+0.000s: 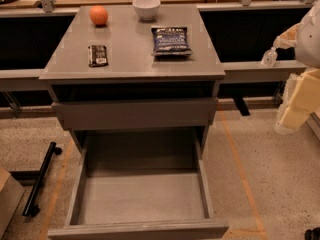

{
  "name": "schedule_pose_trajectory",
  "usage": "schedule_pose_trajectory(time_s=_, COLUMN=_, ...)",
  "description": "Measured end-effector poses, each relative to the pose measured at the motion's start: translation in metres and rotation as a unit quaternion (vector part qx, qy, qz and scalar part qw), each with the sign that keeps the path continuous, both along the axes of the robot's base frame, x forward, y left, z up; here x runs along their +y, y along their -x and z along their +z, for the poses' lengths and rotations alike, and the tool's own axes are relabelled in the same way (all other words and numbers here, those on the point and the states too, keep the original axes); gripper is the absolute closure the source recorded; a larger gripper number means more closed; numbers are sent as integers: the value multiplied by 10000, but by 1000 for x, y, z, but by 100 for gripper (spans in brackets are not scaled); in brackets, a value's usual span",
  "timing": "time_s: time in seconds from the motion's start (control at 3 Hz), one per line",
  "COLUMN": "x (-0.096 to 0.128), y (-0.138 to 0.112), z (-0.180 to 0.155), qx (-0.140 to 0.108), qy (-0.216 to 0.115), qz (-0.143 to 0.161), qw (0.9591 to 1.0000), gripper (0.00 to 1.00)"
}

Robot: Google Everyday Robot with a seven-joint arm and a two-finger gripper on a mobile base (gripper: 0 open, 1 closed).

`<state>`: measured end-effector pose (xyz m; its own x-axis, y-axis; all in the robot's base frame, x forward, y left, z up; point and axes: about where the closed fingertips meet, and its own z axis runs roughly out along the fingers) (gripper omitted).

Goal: Place rxbar chocolate into middle drawer

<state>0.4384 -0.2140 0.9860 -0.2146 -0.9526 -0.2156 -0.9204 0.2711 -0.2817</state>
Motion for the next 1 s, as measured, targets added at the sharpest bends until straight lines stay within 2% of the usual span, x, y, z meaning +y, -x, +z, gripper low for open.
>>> schedule_pose_trajectory(time_s=0.33, x=0, y=0, z=0, qx=-1, qy=0, qz=0, qw=10000, gripper=0)
schedule_pose_trajectory(time_s=0.67, x=13, y=-10, z=-1, qx=-82, qy=-25, qz=150, qw=9999, gripper=0)
schedule_pose_trajectory(time_s=1.0, x=39, y=-27, z=3, qx=-305, qy=-95, qz=545, qw=9980, gripper=0)
